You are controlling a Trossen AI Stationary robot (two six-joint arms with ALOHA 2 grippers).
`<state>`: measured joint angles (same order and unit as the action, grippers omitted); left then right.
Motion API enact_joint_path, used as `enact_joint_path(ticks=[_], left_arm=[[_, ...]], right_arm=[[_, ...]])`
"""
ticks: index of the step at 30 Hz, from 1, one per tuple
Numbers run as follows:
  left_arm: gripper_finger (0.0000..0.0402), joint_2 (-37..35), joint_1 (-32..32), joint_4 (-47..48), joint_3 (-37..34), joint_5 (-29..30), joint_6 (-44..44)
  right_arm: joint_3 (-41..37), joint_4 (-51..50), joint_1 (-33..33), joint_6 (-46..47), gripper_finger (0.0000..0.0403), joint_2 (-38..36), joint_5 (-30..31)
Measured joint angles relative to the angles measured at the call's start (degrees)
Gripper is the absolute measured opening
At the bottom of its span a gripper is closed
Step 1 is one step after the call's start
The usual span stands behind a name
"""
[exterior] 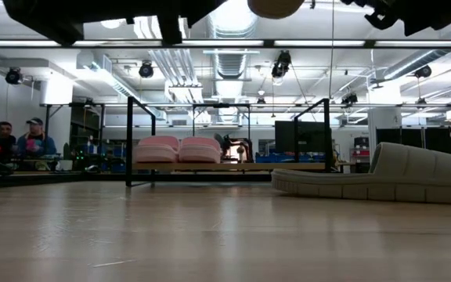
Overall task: Pick and place slides into the shelf
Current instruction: Put the left gray slides on the shelf
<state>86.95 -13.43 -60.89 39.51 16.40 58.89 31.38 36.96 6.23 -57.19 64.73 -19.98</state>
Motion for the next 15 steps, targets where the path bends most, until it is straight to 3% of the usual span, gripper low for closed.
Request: enact_joint_path(ticks=[15], left_arm=[[0.0169, 2.0, 2.1, 4.1, 4.0, -2.0, -4.2]], right_arm=[[-0.1, 0.1, -2.2, 0.6, 0.0039, 0.0, 0.5]])
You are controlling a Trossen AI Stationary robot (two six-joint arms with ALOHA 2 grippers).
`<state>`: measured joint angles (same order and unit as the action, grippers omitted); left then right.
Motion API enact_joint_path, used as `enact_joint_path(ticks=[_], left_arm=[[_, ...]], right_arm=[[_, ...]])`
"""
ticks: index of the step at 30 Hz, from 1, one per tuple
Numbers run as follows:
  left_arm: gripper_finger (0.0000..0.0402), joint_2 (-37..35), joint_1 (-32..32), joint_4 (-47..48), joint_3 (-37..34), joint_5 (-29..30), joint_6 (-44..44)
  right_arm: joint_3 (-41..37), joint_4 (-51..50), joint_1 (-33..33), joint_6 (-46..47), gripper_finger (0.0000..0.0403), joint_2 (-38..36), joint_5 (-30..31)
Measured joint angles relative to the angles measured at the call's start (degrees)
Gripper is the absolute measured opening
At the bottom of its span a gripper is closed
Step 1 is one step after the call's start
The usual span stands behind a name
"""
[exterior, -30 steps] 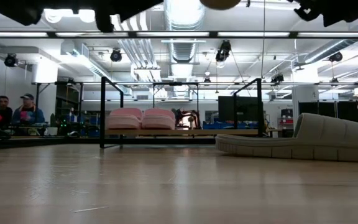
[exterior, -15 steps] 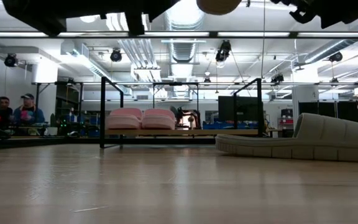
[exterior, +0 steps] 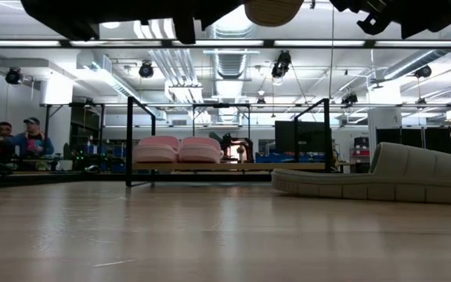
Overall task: Pick and place slides into the shelf
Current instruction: Put the left gray slides on the shelf
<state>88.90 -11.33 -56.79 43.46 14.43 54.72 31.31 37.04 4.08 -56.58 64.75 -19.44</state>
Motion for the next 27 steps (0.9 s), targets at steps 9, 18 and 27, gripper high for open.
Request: enact_joint_path(ticks=[9, 18, 27], left_arm=[[0.0169, 0.0, 0.5, 0.5, 1.4, -2.8, -2.5], [0.0169, 0.2, 1.2, 0.7, 1.6, -4.1, -3.6], [0.0118, 2.0, 1.2, 1.3, 3.8, -4.4, -3.4]], right_arm=[[0.0, 0.2, -0.1, -0.7, 0.0039, 0.0, 0.0], [0.0, 0.9, -0.1, -0.9, 0.0039, 0.0, 0.0], [-0.1, 1.2, -0.1, -0.9, 0.0039, 0.0, -0.3]])
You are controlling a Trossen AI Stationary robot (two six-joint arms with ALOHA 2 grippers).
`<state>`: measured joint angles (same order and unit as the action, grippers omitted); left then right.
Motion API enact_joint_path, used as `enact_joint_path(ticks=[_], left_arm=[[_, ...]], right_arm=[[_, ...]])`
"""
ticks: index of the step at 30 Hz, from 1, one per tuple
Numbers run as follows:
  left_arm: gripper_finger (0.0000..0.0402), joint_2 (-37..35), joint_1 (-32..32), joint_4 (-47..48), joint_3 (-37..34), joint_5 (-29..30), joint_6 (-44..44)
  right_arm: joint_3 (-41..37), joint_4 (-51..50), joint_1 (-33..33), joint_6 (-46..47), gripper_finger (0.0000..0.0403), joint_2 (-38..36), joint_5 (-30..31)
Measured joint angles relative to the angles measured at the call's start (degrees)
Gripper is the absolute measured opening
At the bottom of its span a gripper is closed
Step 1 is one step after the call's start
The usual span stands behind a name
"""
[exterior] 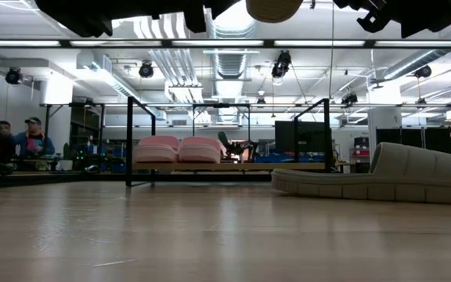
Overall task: Pick and place slides into the shelf
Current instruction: Put the left gray slides on the shelf
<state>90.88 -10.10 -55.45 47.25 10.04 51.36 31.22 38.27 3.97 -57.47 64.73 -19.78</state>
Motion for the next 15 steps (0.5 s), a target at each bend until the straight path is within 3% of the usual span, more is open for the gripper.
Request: enact_joint_path(ticks=[6, 11, 15], left_arm=[[0.0068, 0.4, 0.6, -0.1, 0.6, -0.4, 0.0], [0.0048, 0.0, 0.8, 0.1, 0.3, 0.1, 0.1], [0.0045, -0.2, 0.8, 0.4, 0.2, 1.4, 0.2]], right_arm=[[0.0, 0.4, 0.0, 0.7, 0.0039, -0.1, 0.0], [0.0, 0.4, 0.0, 0.9, 0.004, -0.1, 0.4], [0.0, 0.4, -0.1, 3.2, 0.0086, 0.0, 1.0]])
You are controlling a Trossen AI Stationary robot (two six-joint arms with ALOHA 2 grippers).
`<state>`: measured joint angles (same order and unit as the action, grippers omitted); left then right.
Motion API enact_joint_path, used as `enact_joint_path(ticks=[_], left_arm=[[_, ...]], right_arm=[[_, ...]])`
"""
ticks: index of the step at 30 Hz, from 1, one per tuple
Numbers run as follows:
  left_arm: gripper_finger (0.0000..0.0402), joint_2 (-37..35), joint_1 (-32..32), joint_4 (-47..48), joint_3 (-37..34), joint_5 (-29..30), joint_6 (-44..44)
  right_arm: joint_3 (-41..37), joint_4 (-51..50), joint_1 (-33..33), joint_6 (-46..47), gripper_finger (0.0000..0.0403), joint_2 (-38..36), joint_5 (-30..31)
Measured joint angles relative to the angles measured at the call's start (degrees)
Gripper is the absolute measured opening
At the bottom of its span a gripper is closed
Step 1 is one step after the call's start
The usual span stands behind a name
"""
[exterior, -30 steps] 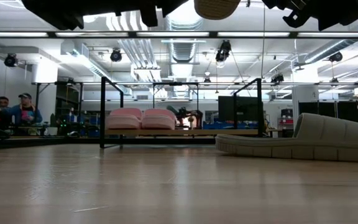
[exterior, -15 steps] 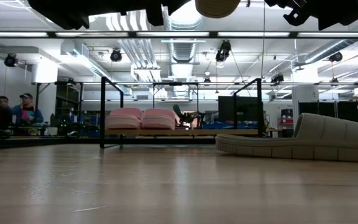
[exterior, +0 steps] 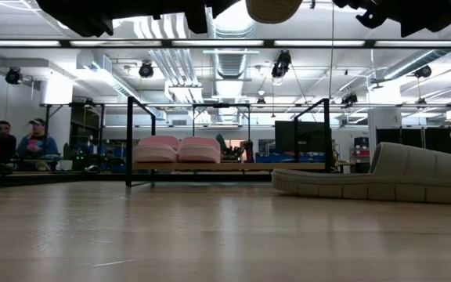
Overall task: Pick and place slides into the shelf
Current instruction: Put the left gray slides on the shelf
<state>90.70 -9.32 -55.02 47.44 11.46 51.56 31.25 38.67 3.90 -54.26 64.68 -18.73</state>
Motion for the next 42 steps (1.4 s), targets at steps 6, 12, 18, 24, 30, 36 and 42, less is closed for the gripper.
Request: enact_joint_path(ticks=[6, 12, 18, 24, 30, 36, 42], left_arm=[[0.0043, -0.7, 0.2, 0.0, -1.3, 9.1, 4.1], [0.0042, -2.3, 0.2, 0.6, -3.0, 14.9, 6.9], [0.0042, -6.3, 0.1, 0.9, -5.7, 16.0, 7.6], [0.0042, -14.4, 0.1, 6.3, -10.1, 16.3, 7.5], [0.0042, -23.9, 0.2, 12.3, -15.4, 17.3, 6.6], [0.0042, -30.8, 0.7, 11.8, -19.8, 18.0, 5.4], [0.0042, -30.5, 1.1, 13.6, -20.6, 26.4, 4.1]], right_arm=[[0.1, -0.5, 0.2, 2.8, 0.0152, -0.4, 14.1], [0.1, -1.0, 0.2, 2.8, 0.0175, -0.5, 20.5], [0.1, -1.5, 0.2, 2.8, 0.0177, -0.5, 20.5], [0.1, -2.7, 0.3, 3.3, 0.0177, -1.5, 20.6], [0.0, -10.2, 1.7, 3.3, 0.0178, -6.1, 24.8], [0.0, -15.6, 4.3, 5.7, 0.0178, -11.0, 25.4], [0.0, -16.8, 8.9, 4.6, 0.0178, -13.3, 26.3]])
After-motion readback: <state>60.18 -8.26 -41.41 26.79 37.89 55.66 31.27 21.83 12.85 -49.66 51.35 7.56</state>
